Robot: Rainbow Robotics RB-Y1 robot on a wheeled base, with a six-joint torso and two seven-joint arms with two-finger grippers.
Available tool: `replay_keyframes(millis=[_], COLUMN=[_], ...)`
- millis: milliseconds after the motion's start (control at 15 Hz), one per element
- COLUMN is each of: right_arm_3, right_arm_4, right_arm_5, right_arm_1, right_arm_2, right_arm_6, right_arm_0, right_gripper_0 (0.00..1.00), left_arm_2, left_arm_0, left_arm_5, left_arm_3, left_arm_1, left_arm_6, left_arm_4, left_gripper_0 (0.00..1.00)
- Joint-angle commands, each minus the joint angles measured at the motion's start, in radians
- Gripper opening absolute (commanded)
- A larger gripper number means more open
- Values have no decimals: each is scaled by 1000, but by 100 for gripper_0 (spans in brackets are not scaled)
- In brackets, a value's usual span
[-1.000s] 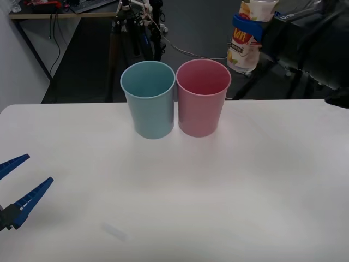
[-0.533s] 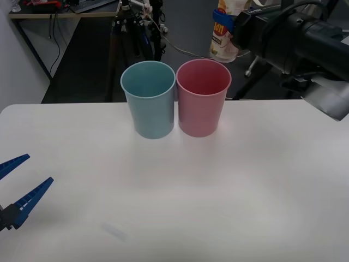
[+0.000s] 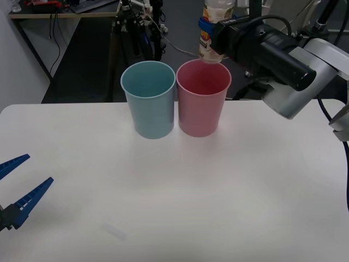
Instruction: Grasp the object on the table and drop it into the matching bin: aluminum can to the light blue bin, PET bottle to the pink bin.
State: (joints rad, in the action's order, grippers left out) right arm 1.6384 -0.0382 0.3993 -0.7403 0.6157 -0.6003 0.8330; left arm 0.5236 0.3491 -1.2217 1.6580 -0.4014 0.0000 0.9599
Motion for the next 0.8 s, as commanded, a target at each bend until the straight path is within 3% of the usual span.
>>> replay_keyframes(millis=[67,400,800], right_arm_3=[-43,-106,-123], right_arm_4=[52,149,169], right_arm_5=[0,-10,-20], right_arm_1=[52,125,147], right_arm_2=[-1,-1,3], right_arm_6=[-1,8,13], right_arm_0=[0,0,-2], right_gripper_0=[0,0,0], left_arm_2=[0,0,0], left_arm_0=[0,0,0], left_arm_5=[0,0,0], left_arm_3=[0,0,0], left_arm_1=[0,0,0], left_arm_6=[0,0,0], left_arm_4=[0,0,0], left_gripper_0=[100,100,100])
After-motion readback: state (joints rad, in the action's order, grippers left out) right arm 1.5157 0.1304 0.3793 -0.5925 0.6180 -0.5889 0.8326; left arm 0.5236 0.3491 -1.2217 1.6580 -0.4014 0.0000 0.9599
